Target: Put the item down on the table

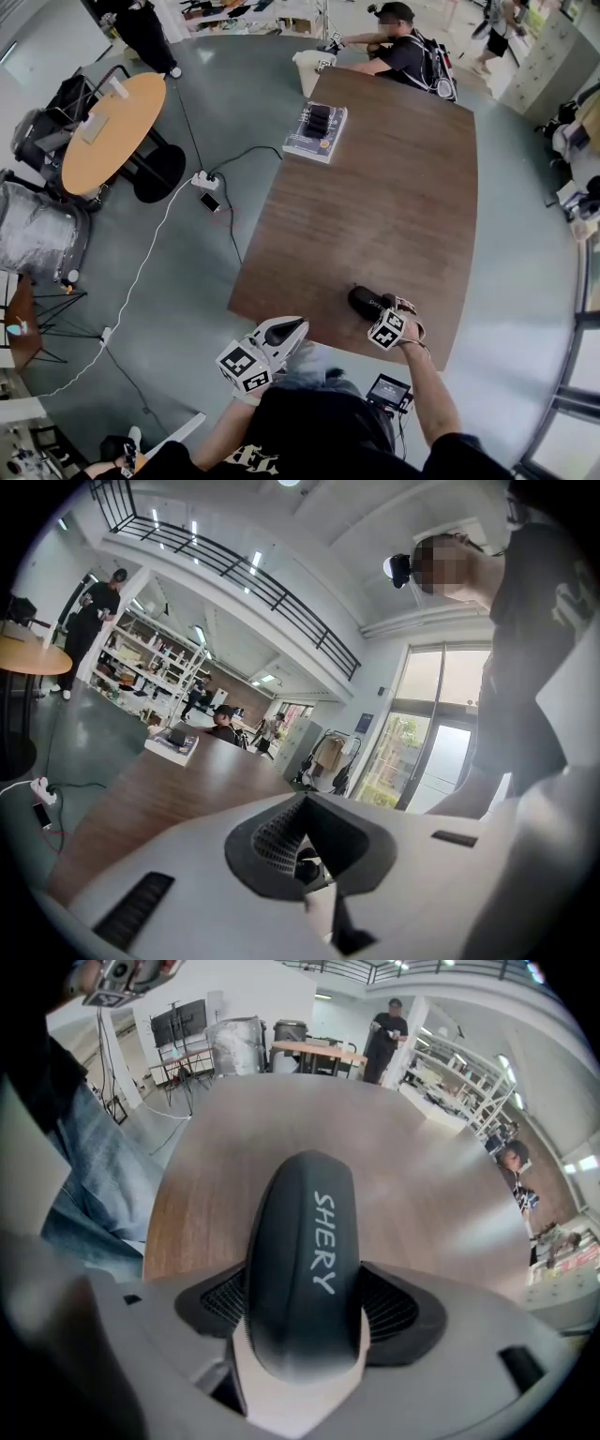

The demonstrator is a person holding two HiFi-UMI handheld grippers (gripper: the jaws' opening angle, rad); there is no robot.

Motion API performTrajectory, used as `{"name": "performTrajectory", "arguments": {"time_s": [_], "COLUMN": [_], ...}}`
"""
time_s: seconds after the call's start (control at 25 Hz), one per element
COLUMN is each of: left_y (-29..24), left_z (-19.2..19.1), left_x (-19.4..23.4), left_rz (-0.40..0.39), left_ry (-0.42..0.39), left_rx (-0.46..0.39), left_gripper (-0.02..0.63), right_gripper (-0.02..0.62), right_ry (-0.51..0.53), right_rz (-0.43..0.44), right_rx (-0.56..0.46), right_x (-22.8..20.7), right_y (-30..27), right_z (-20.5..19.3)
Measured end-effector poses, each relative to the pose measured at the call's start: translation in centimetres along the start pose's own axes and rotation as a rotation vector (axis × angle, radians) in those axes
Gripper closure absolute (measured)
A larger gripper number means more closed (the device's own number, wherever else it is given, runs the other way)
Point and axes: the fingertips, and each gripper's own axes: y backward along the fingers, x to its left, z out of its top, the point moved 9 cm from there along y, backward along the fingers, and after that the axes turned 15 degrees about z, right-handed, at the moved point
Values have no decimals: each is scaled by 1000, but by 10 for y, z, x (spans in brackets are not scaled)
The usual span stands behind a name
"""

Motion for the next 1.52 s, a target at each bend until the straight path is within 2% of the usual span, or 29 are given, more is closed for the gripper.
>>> {"name": "performTrajectory", "arguments": {"time_s": [0.08,0.36,0.76,0.84,1.0,1.12,1.52], "left_y": [2,8,13,17,25,31,61], "left_z": [0,-1,-7,-9,-9,-8,-28], "left_x": [-4,-16,-64,-74,-94,-109,-160], "left_rz": [-1,-11,-85,-98,-119,-128,-153], "left_ry": [-4,-10,-43,-53,-81,-98,-131], "left_rx": [2,9,14,8,-11,-35,-65], "left_gripper": [600,600,600,600,600,600,600], "right_gripper": [242,242,244,302,459,606,606], "right_ry": [-17,-26,-49,-78,-126,-141,-182], "right_rz": [9,-8,-267,-321,-413,-453,-494], "right_rx": [-21,-84,-235,-270,-314,-351,-500], "right_x": [-1,9,46,58,82,100,170], "right_y": [7,38,139,159,189,206,252], "right_z": [-1,-5,-39,-47,-62,-70,-87]}}
